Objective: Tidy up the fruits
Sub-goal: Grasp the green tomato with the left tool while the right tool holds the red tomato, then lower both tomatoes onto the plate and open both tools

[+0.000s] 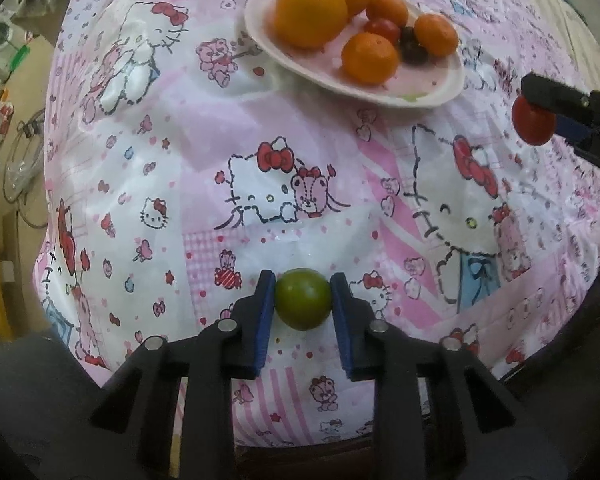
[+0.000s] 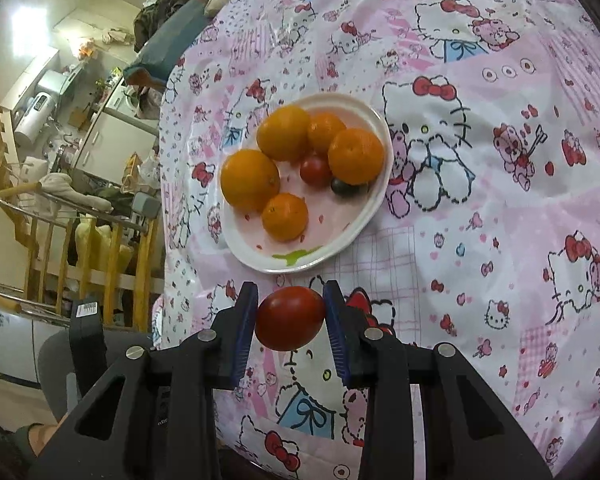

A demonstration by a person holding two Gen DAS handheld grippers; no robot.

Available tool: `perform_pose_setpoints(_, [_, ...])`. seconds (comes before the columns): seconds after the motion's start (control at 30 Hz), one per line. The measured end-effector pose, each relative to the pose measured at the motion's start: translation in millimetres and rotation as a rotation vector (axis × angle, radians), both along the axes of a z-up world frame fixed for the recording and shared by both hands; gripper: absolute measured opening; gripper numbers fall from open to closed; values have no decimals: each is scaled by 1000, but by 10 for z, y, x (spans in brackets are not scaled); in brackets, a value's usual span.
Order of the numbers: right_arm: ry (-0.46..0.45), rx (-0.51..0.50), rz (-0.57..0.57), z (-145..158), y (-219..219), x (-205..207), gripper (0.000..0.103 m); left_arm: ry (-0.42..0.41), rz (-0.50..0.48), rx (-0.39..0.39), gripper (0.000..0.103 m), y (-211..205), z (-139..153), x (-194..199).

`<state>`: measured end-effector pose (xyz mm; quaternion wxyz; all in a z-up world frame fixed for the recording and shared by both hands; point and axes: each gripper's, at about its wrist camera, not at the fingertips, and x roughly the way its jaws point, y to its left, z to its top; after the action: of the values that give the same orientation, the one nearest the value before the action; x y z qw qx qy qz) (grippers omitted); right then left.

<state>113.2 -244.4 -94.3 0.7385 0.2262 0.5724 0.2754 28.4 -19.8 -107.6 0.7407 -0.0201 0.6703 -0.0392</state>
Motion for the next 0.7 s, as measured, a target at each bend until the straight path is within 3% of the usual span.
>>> perform_pose_setpoints(0.17, [-16,15,-9,67,-15,52,35,-70,18,-27,24,51,291,167])
perform_pose_setpoints(0.37, [-37,15,-31,149,-9,227,35,-157,17,-62,24,30,638,641])
perform_pose_setpoints(0.53, [-61,-10,-40,156,34,433,35,-147,40,-92,24,34,556,1041])
perform_pose_setpoints(0.7, [-85,-75,-38,65,154,615,35,-107,55,-87,24,4,295,1249])
